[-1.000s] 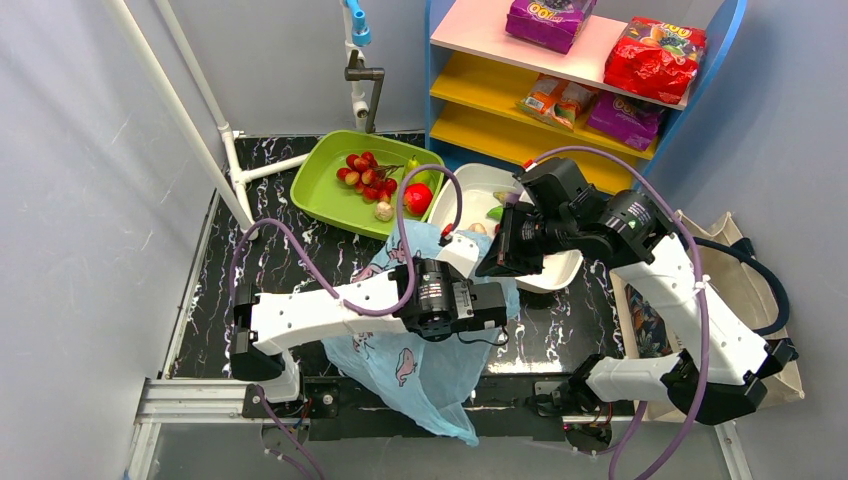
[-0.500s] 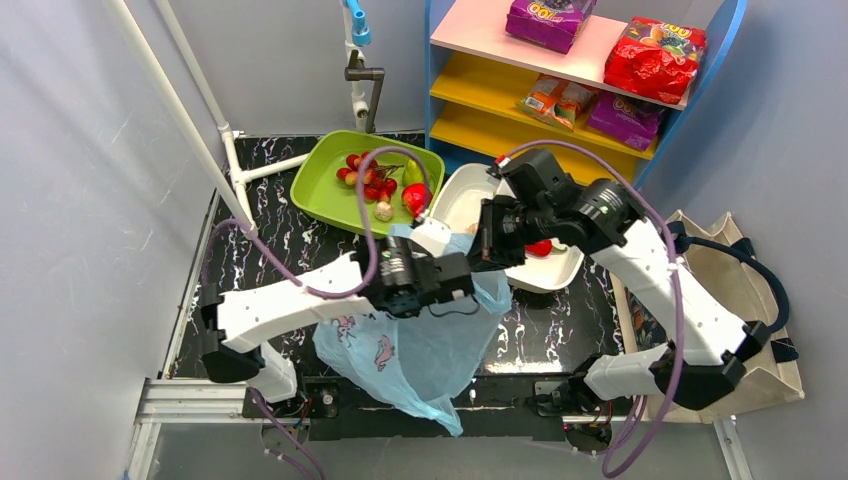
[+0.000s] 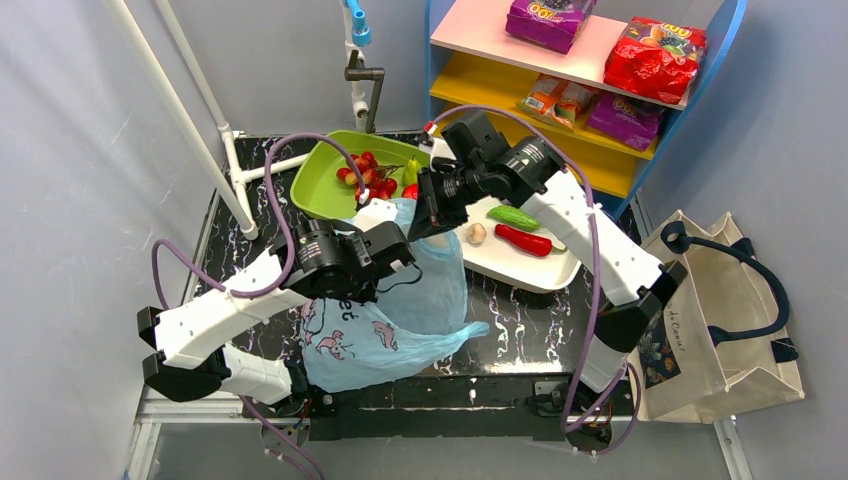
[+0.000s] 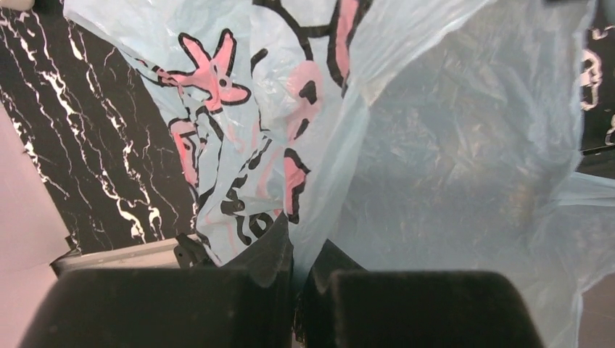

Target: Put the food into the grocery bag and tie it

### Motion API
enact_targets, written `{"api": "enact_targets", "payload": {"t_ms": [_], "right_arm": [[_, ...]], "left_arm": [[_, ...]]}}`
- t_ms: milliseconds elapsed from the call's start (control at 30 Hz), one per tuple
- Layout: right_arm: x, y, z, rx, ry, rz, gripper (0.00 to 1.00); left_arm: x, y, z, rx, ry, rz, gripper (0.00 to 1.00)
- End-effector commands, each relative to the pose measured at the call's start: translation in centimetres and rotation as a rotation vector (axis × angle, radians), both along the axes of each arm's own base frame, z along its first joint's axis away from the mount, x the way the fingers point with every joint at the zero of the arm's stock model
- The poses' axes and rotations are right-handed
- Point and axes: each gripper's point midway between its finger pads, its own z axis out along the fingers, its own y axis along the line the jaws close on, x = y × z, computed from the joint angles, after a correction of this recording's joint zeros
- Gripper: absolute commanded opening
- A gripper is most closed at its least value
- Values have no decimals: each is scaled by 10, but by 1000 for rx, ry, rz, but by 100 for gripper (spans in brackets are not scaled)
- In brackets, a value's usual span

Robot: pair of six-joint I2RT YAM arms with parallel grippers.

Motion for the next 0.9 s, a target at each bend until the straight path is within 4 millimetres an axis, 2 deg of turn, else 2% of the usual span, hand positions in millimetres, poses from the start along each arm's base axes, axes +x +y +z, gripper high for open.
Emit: {"api": "enact_targets", "payload": {"t_ms": [0,67,100,200,300,467,600,700,767,867], "right_arm": [[5,-2,13,-22,-101,78,31],[10,-10,6,-79,-135,69,49],[12,-16,3,-108,-153,66,53],[18,-39,-7,-206,-205,39,60],[27,-68,-14,-290,-238,-21,64],[46,-117,-23,-370,-302,-171,66],[66,-153,-31,-400,-441,-328,66],[74,-182,-42,-437,-435,-414,66],[76,-194,-54,-448,-385,-428,66],[79,-194,-68,-445,-313,-417,66]], "left_arm": [[-19,46,-12,132,67,30,0],[-20,50,-18,138,74,41,0],[-20,53,-20,146,74,50,0],[-20,59,-26,171,76,58,0],[-18,55,-30,173,85,16,0],[-14,50,-35,198,97,-45,0],[-13,46,-37,205,107,-98,0],[-11,40,-37,189,112,-134,0],[-9,37,-36,187,118,-139,0],[-9,29,-36,177,133,-144,0]]}}
